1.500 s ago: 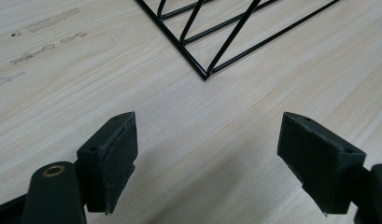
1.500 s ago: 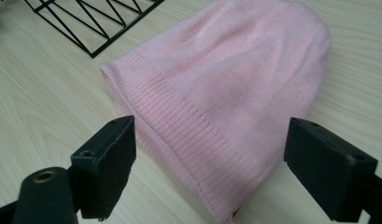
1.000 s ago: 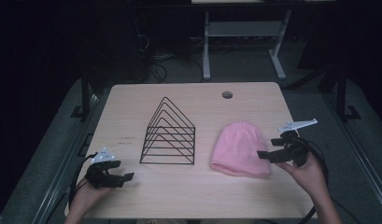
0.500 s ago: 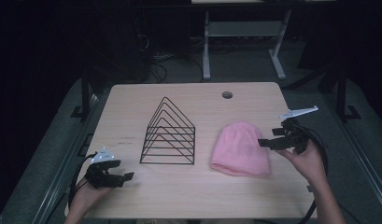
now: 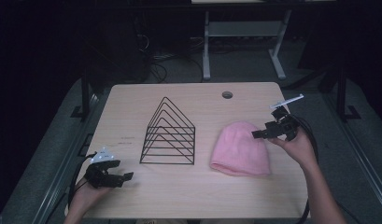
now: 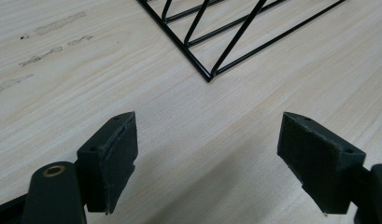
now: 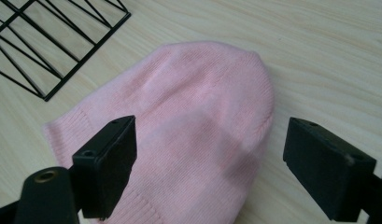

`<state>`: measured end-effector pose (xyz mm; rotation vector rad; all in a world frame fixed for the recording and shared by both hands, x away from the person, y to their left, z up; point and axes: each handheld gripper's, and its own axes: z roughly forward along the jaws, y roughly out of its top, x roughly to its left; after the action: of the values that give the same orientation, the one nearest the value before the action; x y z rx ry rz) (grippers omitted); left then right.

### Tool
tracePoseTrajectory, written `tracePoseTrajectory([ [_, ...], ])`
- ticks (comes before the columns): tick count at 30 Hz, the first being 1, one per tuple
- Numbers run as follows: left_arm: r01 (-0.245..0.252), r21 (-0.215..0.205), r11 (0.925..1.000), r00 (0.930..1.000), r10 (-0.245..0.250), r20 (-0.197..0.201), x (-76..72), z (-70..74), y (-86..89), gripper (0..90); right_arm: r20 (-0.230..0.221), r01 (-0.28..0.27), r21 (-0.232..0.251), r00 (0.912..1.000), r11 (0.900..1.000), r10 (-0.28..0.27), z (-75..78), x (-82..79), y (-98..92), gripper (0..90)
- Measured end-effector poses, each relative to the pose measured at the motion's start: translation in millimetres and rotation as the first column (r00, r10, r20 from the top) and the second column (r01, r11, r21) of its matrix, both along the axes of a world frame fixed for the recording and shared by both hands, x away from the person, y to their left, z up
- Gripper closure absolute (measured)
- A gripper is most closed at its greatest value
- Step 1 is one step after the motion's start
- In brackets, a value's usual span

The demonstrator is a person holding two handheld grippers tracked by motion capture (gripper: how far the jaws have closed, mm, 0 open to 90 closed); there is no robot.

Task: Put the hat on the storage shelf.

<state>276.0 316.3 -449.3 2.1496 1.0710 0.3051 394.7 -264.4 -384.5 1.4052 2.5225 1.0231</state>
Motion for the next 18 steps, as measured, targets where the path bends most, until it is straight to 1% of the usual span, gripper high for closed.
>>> tracePoseTrajectory([
  [1, 0.001, 0.0, 1.0, 1.0, -0.001, 0.0, 0.1, 0.0, 0.1, 20.6, -0.004, 0.005, 0.003, 1.0, 1.0, -0.005, -0.4, 3.2, 0.3, 17.1],
  [2, 0.0, 0.002, 1.0, 1.0, 0.0, -0.001, 0.3, 0.0, 0.2, 20.7, -0.006, 0.009, 0.007, 0.9999, 1.0, -0.009, -1.5, 7.7, 0.3, 19.0],
  [4, -0.001, 0.004, 1.0, 1.0, 0.001, -0.001, 0.5, 0.0, 0.6, 20.7, -0.007, 0.005, 0.004, 1.0, 1.0, -0.005, -2.1, 9.5, 0.0, 19.4],
  [6, 0.002, 0.009, 1.0, 1.0, -0.002, -0.003, 0.7, 0.3, 1.3, 20.7, -0.02, 0.016, -0.004, 0.9997, 1.0, -0.016, -3.3, 13.9, -0.3, 19.5],
  [8, 0.001, 0.008, 1.0, 1.0, -0.001, -0.004, 0.6, 0.0, 1.3, 20.7, -0.03, 0.024, 0.003, 0.9993, 1.0, -0.024, -4.9, 18.5, -0.9, 19.7],
  [11, 0.001, 0.006, 1.0, 1.0, -0.001, -0.006, 0.8, -0.4, 1.2, 20.7, -0.037, 0.029, 0.001, 0.9989, 1.0, -0.029, -7.6, 22.6, -0.1, 19.8],
  [14, -0.006, 0.002, 1.0, 1.0, 0.006, -0.005, 0.8, -0.7, 1.3, 20.8, -0.052, 0.027, -0.018, 0.9983, 0.999, -0.028, -11.3, 27.2, 2.4, 22.5],
  [15, -0.006, 0.002, 1.0, 1.0, 0.006, -0.006, 1.0, -0.9, 1.7, 20.9, -0.052, 0.034, -0.023, 0.998, 0.999, -0.035, -14.4, 30.6, 3.4, 22.6],
  [16, -0.008, 0.005, 1.0, 0.9999, 0.008, -0.009, 1.0, -0.7, 2.0, 20.9, -0.052, 0.034, -0.023, 0.998, 0.999, -0.035, -14.4, 30.6, 3.4, 22.6],
  [17, -0.012, 0.003, 0.9999, 0.9999, 0.012, -0.008, 1.0, -0.6, 2.1, 20.9, -0.068, 0.042, -0.032, 0.9967, 0.999, -0.045, -18.0, 34.2, 3.9, 23.3],
  [18, -0.012, 0.001, 0.9999, 0.9999, 0.012, -0.006, 1.1, -0.5, 2.5, 20.9, -0.068, 0.042, -0.032, 0.9967, 0.999, -0.045, -18.0, 34.2, 3.9, 23.3],
])
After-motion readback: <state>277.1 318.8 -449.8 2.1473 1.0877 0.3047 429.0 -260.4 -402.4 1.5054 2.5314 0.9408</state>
